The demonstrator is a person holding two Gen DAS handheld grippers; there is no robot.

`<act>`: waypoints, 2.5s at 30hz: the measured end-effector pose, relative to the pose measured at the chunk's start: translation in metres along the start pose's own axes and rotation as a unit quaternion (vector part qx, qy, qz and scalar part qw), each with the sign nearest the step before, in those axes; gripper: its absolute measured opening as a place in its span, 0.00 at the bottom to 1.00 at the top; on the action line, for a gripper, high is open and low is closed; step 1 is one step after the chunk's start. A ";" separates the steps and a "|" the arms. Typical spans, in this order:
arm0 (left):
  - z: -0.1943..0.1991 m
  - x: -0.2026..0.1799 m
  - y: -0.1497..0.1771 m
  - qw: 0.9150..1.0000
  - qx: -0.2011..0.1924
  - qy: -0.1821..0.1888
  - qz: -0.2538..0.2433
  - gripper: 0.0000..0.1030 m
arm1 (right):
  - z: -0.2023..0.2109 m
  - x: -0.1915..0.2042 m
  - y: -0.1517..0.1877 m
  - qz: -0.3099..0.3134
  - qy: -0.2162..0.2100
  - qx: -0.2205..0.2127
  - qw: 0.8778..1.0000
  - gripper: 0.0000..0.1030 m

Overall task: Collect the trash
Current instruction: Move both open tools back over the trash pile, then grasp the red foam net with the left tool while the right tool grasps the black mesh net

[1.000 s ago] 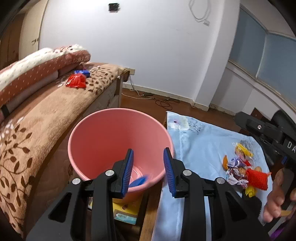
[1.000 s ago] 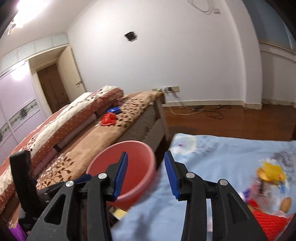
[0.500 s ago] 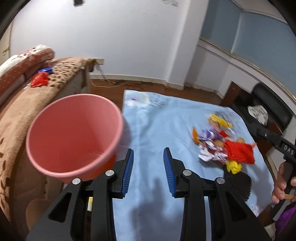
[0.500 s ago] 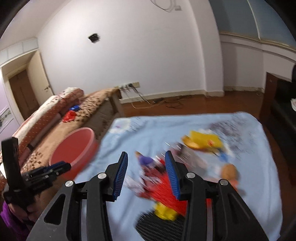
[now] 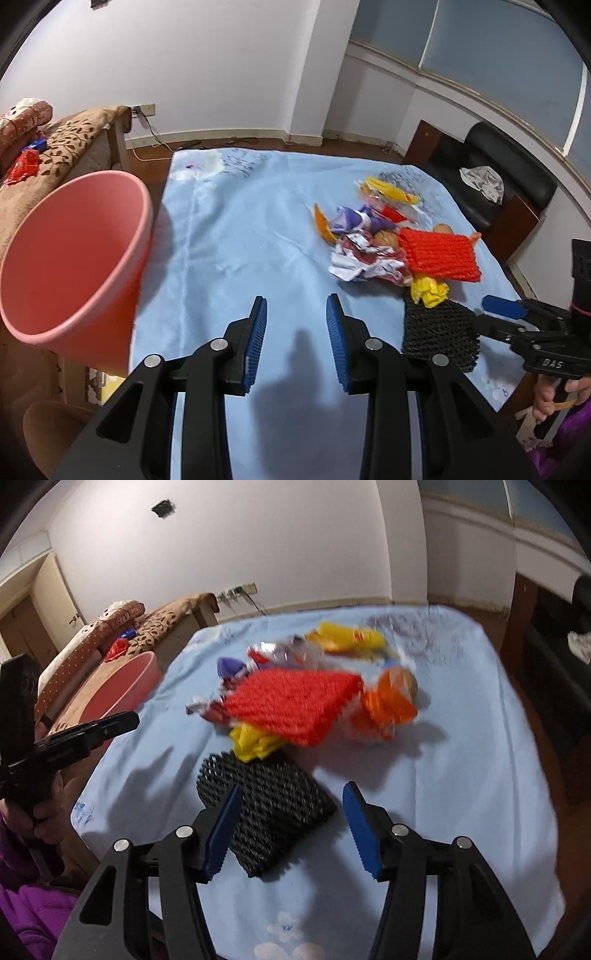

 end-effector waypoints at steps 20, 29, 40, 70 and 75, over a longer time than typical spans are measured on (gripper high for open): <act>-0.013 -0.017 -0.031 0.990 0.036 0.113 0.075 0.32 | -0.010 -0.001 0.006 0.008 0.013 0.001 1.000 0.56; -0.026 -0.068 -0.051 0.992 0.032 0.122 -0.016 0.33 | -0.008 -0.009 0.002 -0.019 -0.009 -0.004 1.000 0.56; -0.085 -0.073 -0.056 0.983 0.089 0.160 0.025 0.33 | -0.003 -0.019 -0.004 -0.027 -0.037 -0.007 0.999 0.57; -0.060 -0.099 -0.054 0.985 0.023 0.168 -0.026 0.09 | -0.004 0.003 -0.020 0.051 -0.043 -0.042 0.997 0.57; -0.030 -0.078 -0.058 0.990 -0.021 0.139 -0.020 0.09 | -0.015 -0.008 -0.007 0.035 -0.031 -0.002 0.999 0.57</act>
Point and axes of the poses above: each gripper's, at about its wrist camera, not at the fingertips, and z roughly against the way its jaws point, x to its left, y to its underside, the point moved 1 cm from there along -z, roughly the way its jaws point, and after that the axes turned 6 degrees about -z, right-handed, at the moved point
